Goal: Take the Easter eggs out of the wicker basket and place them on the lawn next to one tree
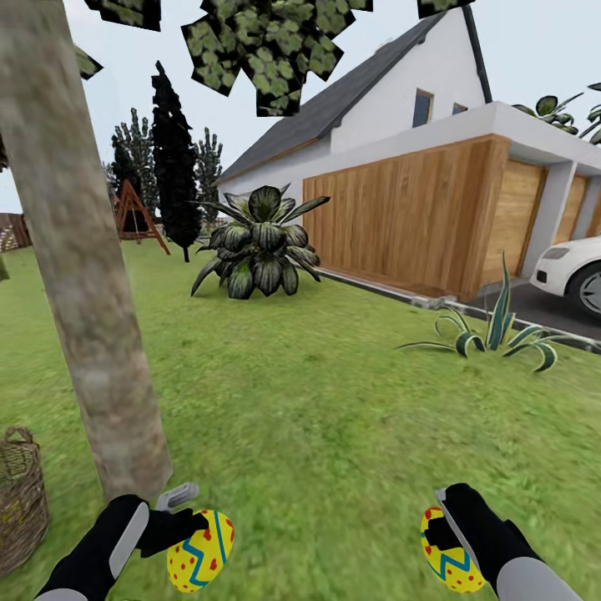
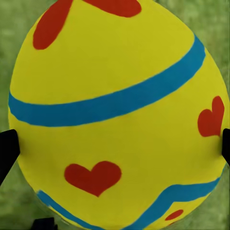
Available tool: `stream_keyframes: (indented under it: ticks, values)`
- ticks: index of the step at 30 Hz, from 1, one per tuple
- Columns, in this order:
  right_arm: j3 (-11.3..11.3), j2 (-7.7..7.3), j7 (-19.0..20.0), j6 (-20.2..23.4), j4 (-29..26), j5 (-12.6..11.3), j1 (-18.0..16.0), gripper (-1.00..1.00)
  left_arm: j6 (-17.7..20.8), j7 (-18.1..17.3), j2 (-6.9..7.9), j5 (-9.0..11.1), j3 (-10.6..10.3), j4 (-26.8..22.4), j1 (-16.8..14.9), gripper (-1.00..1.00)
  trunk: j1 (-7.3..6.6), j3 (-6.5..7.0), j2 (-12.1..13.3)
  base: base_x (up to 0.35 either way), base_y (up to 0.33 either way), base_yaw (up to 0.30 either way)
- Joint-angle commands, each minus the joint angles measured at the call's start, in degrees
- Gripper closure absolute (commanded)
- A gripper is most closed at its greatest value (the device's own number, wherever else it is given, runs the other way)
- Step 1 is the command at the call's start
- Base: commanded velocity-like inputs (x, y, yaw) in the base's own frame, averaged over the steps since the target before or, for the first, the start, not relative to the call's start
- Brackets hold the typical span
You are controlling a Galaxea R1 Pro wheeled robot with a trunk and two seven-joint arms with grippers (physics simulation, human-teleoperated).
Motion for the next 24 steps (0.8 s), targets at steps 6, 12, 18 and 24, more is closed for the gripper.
stream_keyframes:
  ticks: [6,12,18,24]
  values:
    - [0.2,-0.06,0.3,0.3,-0.1,0.4,0.0,1.0,0.3,-0.5,-0.04,-0.4,0.2,0.0,0.0,1.0,0.01,-0.07,0.0,0.179,-0.288,0.296]
    - [0.2,-0.06,0.3,0.3,-0.1,0.4,0.0,1.0,0.3,-0.5,-0.04,-0.4,0.1,0.0,0.0,1.0,0.01,-0.07,0.0,0.164,-0.294,0.296]
    - [0.2,-0.06,0.3,0.3,-0.1,0.4,0.0,1.0,0.3,-0.4,-0.08,-0.4,0.1,0.0,0.0,1.0,0.01,-0.07,0.0,0.062,-0.325,0.296]
    - [0.2,-0.06,0.3,0.3,0.0,0.4,0.0,1.0,0.3,-0.3,-0.12,-0.4,0.1,0.1,0.0,1.0,0.01,-0.07,0.0,0.0,-0.337,0.296]
